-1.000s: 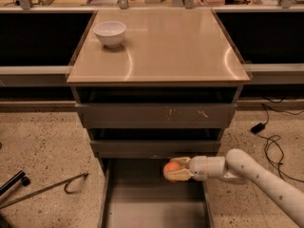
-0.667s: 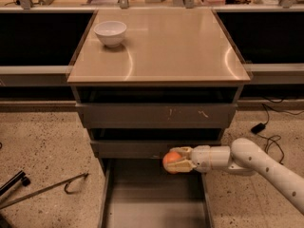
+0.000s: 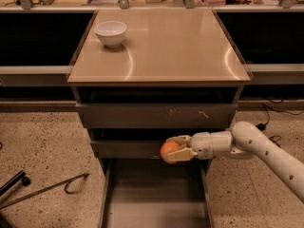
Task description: Pick orange from bottom drawer and place on counter
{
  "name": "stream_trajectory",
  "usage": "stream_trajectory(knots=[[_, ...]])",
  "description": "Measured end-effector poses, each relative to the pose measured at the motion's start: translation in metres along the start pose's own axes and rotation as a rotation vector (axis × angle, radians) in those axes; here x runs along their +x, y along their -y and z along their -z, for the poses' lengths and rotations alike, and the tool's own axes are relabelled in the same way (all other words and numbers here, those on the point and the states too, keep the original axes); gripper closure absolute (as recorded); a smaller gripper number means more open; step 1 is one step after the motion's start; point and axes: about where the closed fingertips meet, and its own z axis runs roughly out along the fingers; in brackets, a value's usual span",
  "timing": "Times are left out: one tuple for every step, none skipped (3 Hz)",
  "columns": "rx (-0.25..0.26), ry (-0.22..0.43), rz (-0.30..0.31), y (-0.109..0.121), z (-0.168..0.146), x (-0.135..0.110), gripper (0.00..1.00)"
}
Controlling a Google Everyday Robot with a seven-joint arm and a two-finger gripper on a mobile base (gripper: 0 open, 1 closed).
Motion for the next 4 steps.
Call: stream_trajectory(knots=[[-0.001, -0.001, 0.000, -0.001, -0.001, 0.000, 1.00], [0.053, -0.038, 0.050, -0.008, 0.006, -0.017, 1.00], [0.176, -0.084, 0.125, -0.036, 0.027, -0.063, 1.00], [0.247, -0.090, 0.222, -0.068, 0.058, -0.133, 1.00]])
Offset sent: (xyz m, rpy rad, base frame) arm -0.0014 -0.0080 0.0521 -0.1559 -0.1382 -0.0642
